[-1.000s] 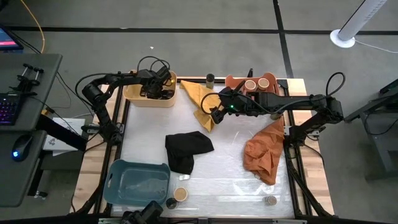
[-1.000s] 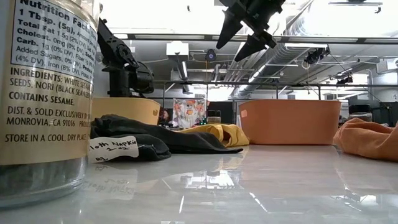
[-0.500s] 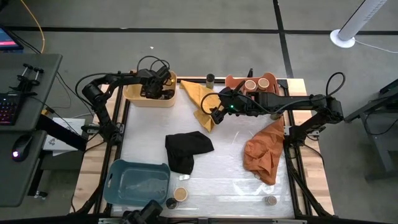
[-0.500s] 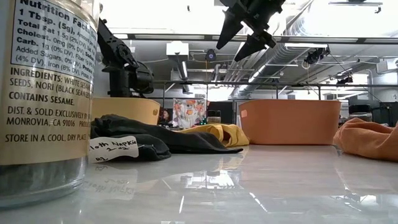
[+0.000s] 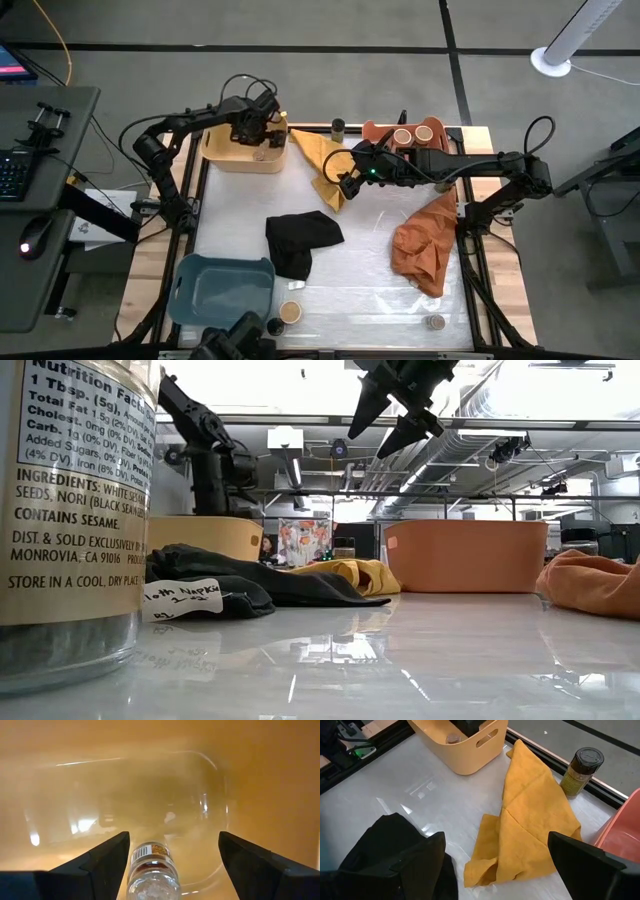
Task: Sort spices by type
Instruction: Put the brown seasoning bottle into the yellow bin
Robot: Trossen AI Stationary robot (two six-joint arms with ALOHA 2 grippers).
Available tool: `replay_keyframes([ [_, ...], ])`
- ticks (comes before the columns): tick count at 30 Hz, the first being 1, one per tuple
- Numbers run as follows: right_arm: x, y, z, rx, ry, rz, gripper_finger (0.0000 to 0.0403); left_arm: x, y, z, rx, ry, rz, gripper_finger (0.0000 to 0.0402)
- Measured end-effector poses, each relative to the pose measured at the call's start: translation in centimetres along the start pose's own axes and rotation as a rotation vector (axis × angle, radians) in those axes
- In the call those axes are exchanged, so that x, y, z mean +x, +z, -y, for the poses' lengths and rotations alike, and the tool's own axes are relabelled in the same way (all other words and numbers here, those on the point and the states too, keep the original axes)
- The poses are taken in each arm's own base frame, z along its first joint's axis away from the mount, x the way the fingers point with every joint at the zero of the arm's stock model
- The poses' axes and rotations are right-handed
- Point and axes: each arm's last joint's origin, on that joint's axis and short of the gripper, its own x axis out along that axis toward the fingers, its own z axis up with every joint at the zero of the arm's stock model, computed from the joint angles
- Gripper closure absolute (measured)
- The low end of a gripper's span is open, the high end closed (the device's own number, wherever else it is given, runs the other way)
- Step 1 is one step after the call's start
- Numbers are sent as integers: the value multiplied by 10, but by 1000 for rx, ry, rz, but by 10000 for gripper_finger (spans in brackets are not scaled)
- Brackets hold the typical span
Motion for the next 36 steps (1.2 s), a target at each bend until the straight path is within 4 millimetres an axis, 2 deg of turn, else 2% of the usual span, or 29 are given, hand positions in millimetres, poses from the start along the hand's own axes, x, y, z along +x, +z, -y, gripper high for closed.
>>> replay_keyframes([
  [17,0,0,0,3,0,0,55,-26,15,-9,36,48,-23,108],
  [23,0,1,0,-1,-4,5,55,-56,11,-9,125,3,39,108],
  [29,0,5,0,-35,-23,58,55,-109,-13,0,302,-92,190,108],
  [33,1,6,0,-56,3,56,55,-149,-47,19,486,-207,304,108],
  [36,0,2,-2,-89,89,-23,55,-173,-78,34,623,-316,409,108],
])
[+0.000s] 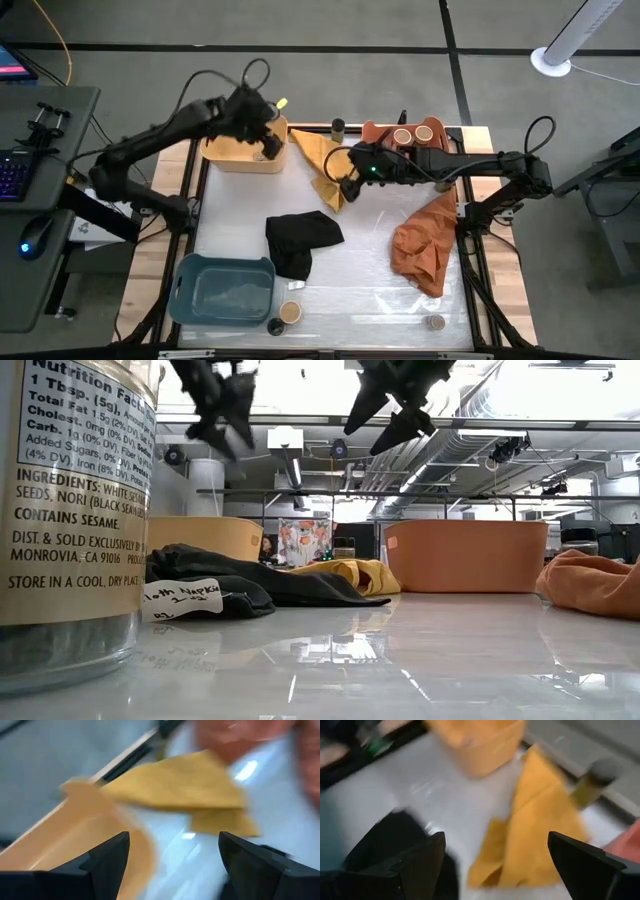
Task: Sort spices by type
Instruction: Put the brown seasoning bottle into the yellow bin
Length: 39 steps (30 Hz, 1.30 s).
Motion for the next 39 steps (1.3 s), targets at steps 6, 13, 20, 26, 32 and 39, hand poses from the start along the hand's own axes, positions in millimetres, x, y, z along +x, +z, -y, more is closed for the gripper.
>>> replay_keyframes([
  [6,-12,-33,-22,-32,160,-292,55,-16,-29,59,131,-223,182,108],
  [13,-49,-91,-58,-64,91,-596,106,-3,-54,97,6,-428,286,108],
  [20,-90,-144,-84,3,64,-872,257,-1,-60,102,134,-413,273,108],
  [26,-104,-204,-100,110,93,-1151,387,0,-64,100,198,-388,240,108],
  [32,-102,-248,-111,246,177,-1305,399,6,-65,103,221,-384,227,108],
  [39,-97,-258,-108,306,136,-1314,401,3,-68,112,258,-383,250,168],
])
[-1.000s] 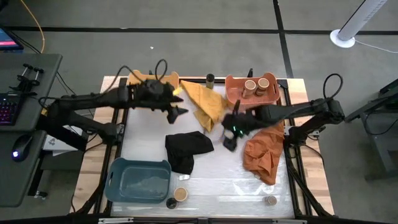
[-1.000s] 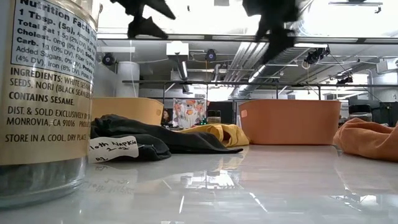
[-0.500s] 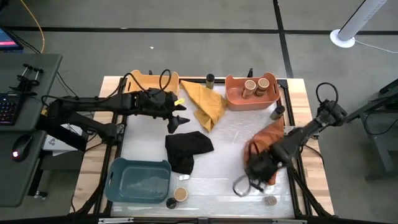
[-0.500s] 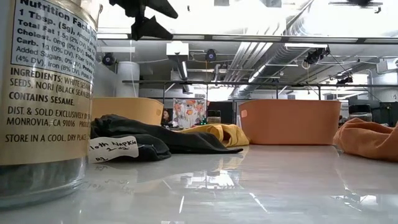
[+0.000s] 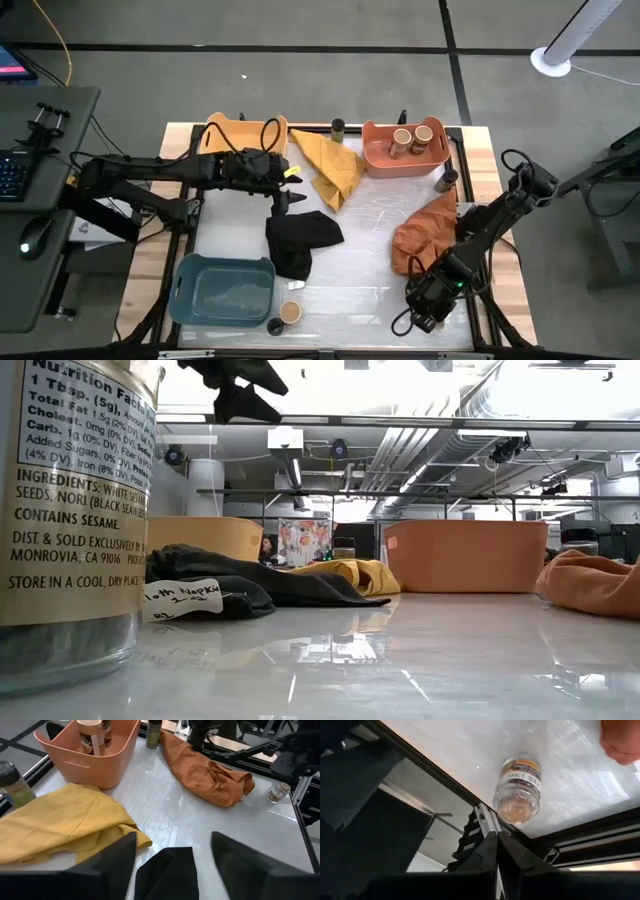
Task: Sort spices by type
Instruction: Put the brown seasoning bottle into the yellow bin
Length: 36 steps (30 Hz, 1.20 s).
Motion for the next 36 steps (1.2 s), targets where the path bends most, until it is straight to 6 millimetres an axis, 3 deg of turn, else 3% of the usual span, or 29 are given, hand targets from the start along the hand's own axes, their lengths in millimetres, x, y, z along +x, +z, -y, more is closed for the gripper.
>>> replay_keyframes([
  [3,0,-2,-2,-17,19,-47,402,-1,-2,4,11,6,-7,262],
  [5,2,-2,-3,-24,11,-92,402,-1,-3,6,18,8,-16,348],
  [7,5,-1,-3,-23,-4,-114,402,-1,-4,7,17,8,-17,384],
  [20,33,18,-4,23,-97,-103,402,-2,-3,8,30,-3,-13,400],
  [29,30,23,-4,24,-89,-41,403,-2,-3,8,47,-4,-12,401],
  [36,10,56,-10,-70,-9,138,403,-11,1,10,103,-71,20,401],
])
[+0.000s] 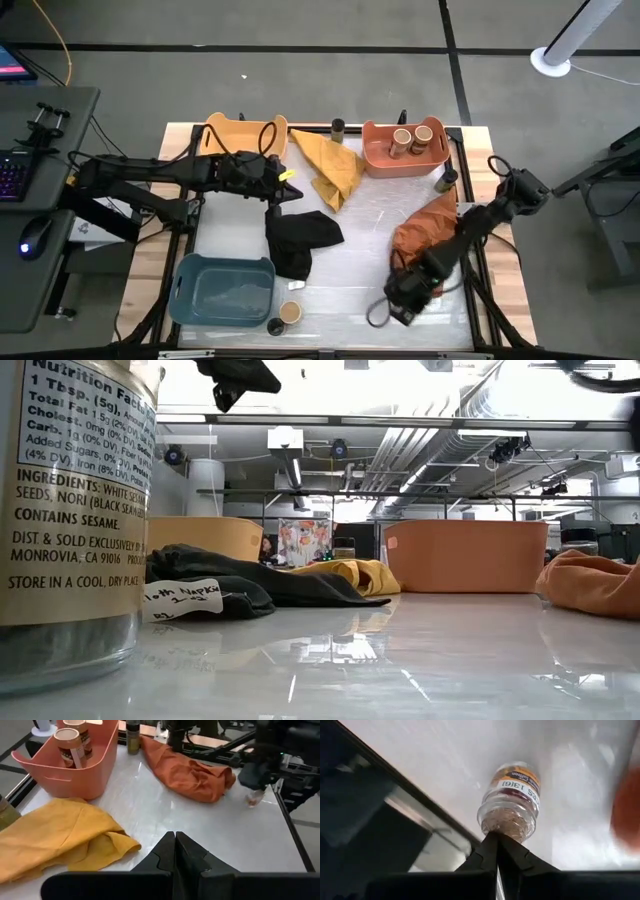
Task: Sort spices by type
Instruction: Put the brown seasoning bottle into the yellow bin
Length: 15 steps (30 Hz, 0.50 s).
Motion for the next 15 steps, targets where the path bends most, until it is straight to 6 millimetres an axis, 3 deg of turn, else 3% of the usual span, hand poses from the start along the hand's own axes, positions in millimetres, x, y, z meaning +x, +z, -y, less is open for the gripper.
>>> replay_keyframes([
  [8,-33,71,8,-80,83,320,403,-2,-1,0,-39,0,-8,401],
  [15,-70,131,37,-61,71,535,403,-5,-1,4,-51,-13,-2,401],
])
